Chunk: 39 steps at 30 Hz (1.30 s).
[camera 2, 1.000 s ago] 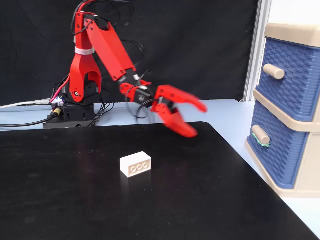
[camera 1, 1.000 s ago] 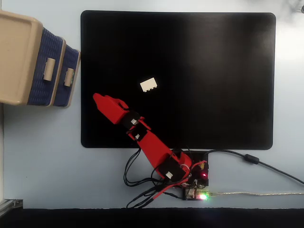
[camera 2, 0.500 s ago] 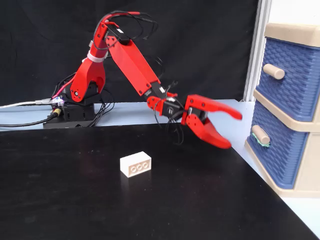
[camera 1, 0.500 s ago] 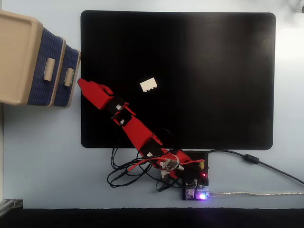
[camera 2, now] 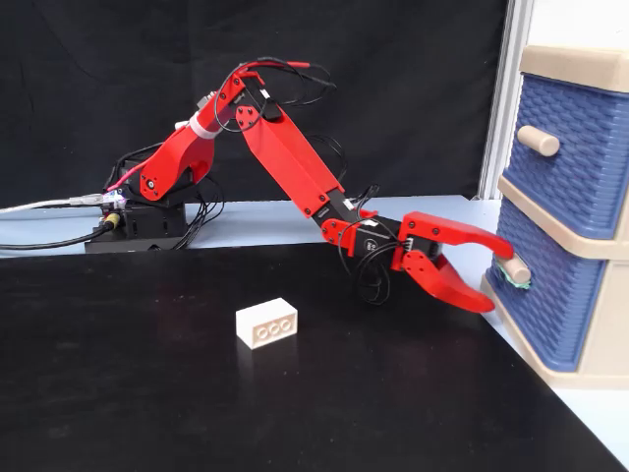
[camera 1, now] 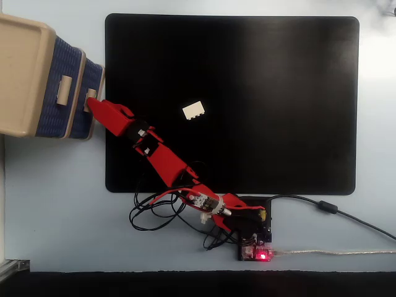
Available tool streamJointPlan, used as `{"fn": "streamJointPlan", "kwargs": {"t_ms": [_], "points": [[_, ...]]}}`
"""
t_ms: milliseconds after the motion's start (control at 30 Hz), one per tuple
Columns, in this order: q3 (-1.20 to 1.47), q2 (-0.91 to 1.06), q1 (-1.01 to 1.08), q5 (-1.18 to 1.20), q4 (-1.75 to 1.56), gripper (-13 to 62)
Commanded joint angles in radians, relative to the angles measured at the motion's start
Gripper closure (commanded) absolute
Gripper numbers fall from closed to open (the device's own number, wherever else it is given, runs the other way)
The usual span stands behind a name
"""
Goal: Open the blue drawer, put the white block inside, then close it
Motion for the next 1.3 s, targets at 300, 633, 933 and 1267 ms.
{"fn": "streamJointPlan", "kwargs": {"t_ms": [300,633,933,1267], "points": [[-0.046,0.028,-0.041,0.021,-0.005,29.6],[-0.095,0.028,-0.034,0.023,0.115,51.2],[-0.031,0.066,0.005,0.032,0.218,57.6],[0.696,0.572,0.08,0.037,0.204,57.6]]}}
